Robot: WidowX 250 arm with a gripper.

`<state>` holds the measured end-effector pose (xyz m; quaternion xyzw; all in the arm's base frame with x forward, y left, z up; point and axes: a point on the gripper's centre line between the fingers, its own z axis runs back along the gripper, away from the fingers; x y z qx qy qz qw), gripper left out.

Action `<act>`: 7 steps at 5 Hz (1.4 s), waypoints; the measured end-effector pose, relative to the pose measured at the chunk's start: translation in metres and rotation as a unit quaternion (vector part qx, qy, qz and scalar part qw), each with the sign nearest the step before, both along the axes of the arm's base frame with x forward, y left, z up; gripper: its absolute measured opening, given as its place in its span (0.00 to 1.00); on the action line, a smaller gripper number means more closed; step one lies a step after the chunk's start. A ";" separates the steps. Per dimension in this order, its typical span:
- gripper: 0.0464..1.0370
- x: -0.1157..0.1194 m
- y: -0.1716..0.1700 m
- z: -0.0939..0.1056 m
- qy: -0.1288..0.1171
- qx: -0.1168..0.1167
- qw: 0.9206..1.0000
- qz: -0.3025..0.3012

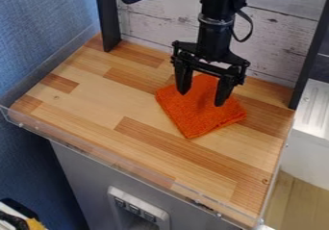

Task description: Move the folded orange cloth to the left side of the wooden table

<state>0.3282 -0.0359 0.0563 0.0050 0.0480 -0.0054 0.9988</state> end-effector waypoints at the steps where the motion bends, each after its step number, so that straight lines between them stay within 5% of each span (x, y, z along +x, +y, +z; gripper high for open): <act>1: 0.62 0.000 0.000 -0.003 -0.008 -0.003 1.000 -0.018; 3: 0.10 0.009 0.006 -0.024 -0.040 -0.016 0.996 -0.084; 4: 0.02 0.013 0.010 -0.037 -0.051 -0.020 0.992 -0.114; 7: 0.01 0.017 0.045 -0.045 -0.069 -0.018 0.988 -0.139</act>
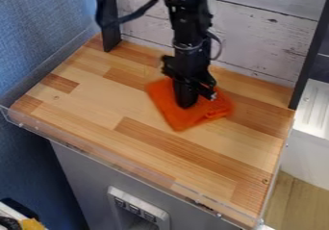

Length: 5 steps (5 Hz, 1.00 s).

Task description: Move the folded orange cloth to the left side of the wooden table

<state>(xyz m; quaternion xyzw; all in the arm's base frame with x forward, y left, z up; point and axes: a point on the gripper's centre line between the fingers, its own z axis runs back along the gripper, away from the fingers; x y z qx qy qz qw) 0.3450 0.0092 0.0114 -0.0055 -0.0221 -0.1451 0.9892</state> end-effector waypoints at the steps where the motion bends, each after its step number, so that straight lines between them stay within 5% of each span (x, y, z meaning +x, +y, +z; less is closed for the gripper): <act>1: 0.01 -0.002 0.024 -0.002 0.008 -0.001 1.000 0.023; 5: 0.01 -0.019 0.119 0.003 0.046 -0.009 0.992 0.118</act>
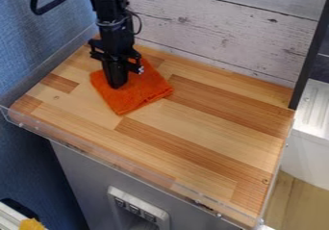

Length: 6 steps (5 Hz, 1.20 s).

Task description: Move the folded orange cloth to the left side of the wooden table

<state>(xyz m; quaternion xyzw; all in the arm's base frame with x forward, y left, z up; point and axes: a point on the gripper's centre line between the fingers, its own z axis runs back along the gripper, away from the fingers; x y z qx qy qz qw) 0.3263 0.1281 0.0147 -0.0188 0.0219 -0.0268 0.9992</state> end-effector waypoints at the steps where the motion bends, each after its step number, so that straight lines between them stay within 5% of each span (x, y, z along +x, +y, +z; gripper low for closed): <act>1: 0.04 0.002 0.003 -0.001 -0.008 0.009 1.000 0.009; 2: 0.19 -0.001 0.003 -0.003 -0.006 0.013 1.000 0.021; 3: 0.44 -0.007 -0.001 0.012 -0.010 0.021 0.999 0.036; 5: 0.96 -0.009 -0.050 0.059 -0.032 0.034 0.998 0.038; 6: 0.96 -0.013 -0.077 0.080 -0.031 0.034 0.998 0.040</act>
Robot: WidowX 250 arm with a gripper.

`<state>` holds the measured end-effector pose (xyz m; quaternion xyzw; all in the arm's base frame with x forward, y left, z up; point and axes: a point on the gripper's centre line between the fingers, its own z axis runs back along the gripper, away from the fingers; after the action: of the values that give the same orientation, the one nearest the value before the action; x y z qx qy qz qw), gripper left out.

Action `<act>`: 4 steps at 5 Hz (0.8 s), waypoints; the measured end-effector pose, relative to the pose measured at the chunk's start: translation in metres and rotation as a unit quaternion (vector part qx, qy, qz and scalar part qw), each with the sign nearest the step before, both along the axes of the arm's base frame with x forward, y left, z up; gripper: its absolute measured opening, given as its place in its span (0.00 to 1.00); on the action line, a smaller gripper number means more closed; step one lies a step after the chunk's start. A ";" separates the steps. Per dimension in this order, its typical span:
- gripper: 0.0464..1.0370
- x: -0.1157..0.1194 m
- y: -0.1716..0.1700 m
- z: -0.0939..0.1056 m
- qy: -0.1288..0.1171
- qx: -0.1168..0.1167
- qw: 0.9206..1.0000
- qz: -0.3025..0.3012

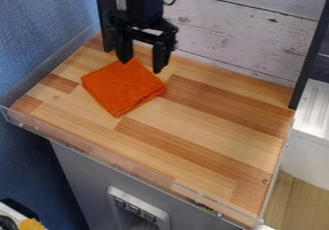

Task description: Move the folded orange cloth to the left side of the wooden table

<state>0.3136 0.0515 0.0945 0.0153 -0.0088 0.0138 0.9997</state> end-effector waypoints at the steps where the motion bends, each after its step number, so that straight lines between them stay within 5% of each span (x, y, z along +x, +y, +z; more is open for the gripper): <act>1: 0.96 0.000 -0.022 0.013 0.007 -0.002 1.000 0.001; 4: 0.96 -0.010 -0.076 0.033 0.002 -0.014 1.000 -0.003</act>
<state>0.3032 -0.0245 0.1277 0.0016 -0.0063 0.0108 0.9999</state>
